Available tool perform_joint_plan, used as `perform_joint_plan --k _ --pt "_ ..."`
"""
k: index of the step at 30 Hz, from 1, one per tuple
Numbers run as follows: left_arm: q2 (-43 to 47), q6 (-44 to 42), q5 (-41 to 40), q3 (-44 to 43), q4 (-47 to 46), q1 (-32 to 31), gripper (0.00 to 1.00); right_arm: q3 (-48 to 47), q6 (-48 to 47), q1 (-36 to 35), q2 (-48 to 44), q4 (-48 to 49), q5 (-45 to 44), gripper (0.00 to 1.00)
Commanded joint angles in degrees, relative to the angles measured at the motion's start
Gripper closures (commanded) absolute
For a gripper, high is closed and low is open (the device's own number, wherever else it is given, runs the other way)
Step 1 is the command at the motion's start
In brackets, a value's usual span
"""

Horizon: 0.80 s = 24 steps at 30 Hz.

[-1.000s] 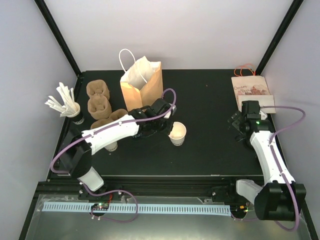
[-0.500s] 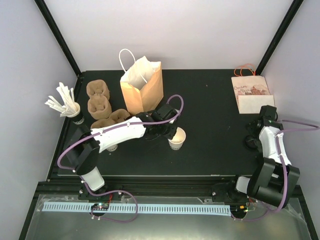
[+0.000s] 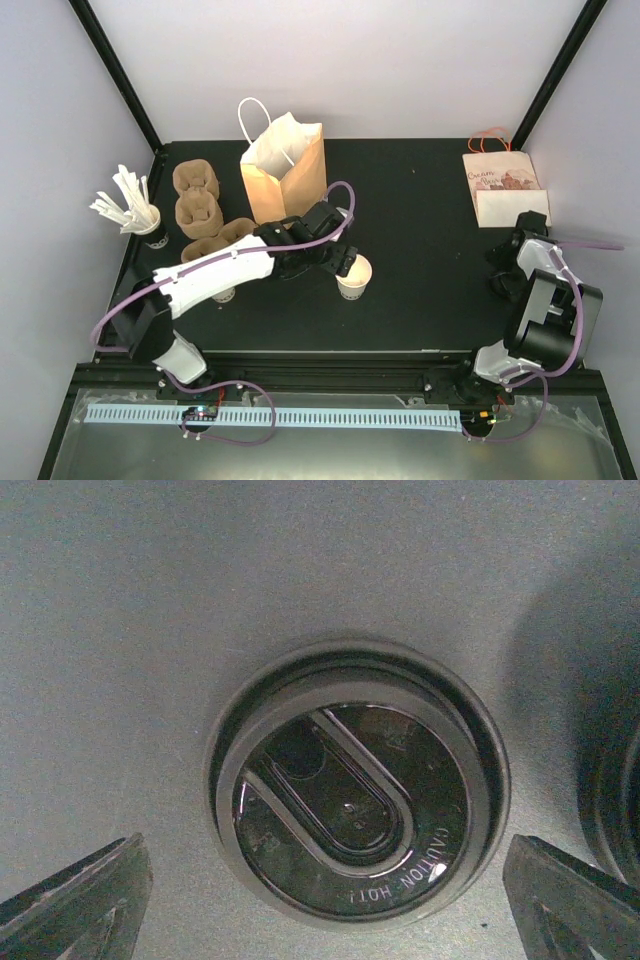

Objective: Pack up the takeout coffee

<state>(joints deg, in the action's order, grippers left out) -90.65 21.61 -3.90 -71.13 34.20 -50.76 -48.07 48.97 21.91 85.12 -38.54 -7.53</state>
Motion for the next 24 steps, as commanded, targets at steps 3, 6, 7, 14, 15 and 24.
perform_joint_plan --k 3,6,7,14,15,24 --pt "5.18 -0.82 -2.38 -3.11 2.12 -0.30 0.10 -1.25 1.34 0.41 1.95 1.76 -1.03 0.03" --pt "5.93 -0.78 -2.50 -3.48 2.76 -0.30 0.10 -1.62 1.81 0.41 3.89 1.44 -1.47 0.05" --pt "6.04 -0.78 -2.56 -3.39 2.75 -0.30 0.10 -1.68 2.14 0.41 4.31 1.32 -1.57 0.05" --pt "7.23 -0.42 -3.08 -3.49 3.26 -0.32 0.10 -1.52 2.98 0.42 4.05 0.86 -2.75 0.13" --pt "7.31 -0.42 -3.20 -3.55 3.38 -0.30 0.10 -1.42 3.29 0.41 3.62 0.48 -3.08 0.16" --pt "7.71 -1.16 -4.72 -5.25 5.25 -0.30 0.10 -2.54 2.95 0.41 0.59 -2.10 -3.91 0.21"
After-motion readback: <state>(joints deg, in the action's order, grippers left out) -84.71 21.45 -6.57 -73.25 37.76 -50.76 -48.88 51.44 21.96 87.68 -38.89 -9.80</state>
